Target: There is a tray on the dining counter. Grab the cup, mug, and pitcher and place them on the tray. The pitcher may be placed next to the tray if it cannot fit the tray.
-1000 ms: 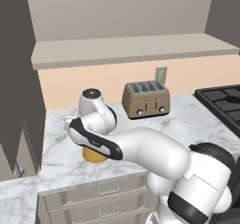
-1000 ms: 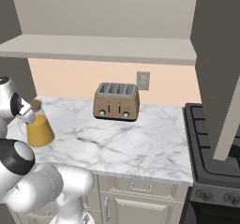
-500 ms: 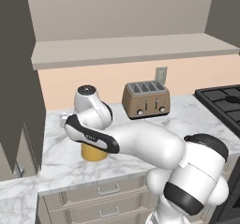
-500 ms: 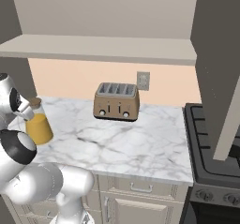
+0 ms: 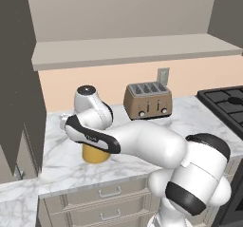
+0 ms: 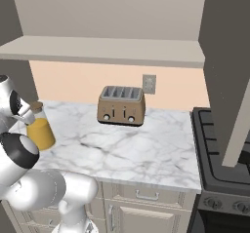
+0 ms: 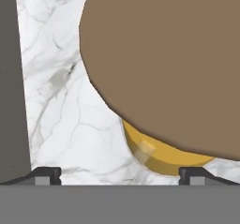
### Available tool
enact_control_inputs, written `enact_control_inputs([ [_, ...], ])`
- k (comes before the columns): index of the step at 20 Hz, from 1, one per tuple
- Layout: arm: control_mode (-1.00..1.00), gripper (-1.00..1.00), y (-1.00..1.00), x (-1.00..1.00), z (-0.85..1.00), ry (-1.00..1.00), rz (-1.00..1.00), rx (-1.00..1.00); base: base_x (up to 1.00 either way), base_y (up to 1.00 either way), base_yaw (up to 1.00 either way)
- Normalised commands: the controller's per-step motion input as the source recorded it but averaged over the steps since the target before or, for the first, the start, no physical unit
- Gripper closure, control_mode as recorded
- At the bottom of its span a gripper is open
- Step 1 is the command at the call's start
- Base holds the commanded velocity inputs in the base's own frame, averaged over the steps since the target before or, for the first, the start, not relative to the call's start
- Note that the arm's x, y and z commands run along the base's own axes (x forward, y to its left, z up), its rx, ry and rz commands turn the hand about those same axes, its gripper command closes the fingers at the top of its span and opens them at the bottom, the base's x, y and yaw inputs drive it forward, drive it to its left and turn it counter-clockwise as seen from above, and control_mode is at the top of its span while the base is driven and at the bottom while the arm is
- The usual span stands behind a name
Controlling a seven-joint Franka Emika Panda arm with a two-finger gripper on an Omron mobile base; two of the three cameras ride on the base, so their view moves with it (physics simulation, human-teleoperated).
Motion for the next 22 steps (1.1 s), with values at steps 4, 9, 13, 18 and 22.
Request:
enact_control_inputs([
  [4,-1.00,-1.00,0.00,0.00,0.00,0.00,0.00,0.00,0.00,0.00,0.00],
  [9,-1.00,1.00,0.00,0.00,0.00,0.00,0.00,0.00,0.00,0.00,0.00],
  [13,-1.00,1.00,0.00,0.00,0.00,0.00,0.00,0.00,0.00,0.00,0.00],
  [18,-1.00,1.00,0.00,0.00,0.00,0.00,0.00,0.00,0.00,0.00,0.00],
  [22,-1.00,1.00,0.00,0.00,0.00,0.00,0.00,0.00,0.00,0.00,0.00],
])
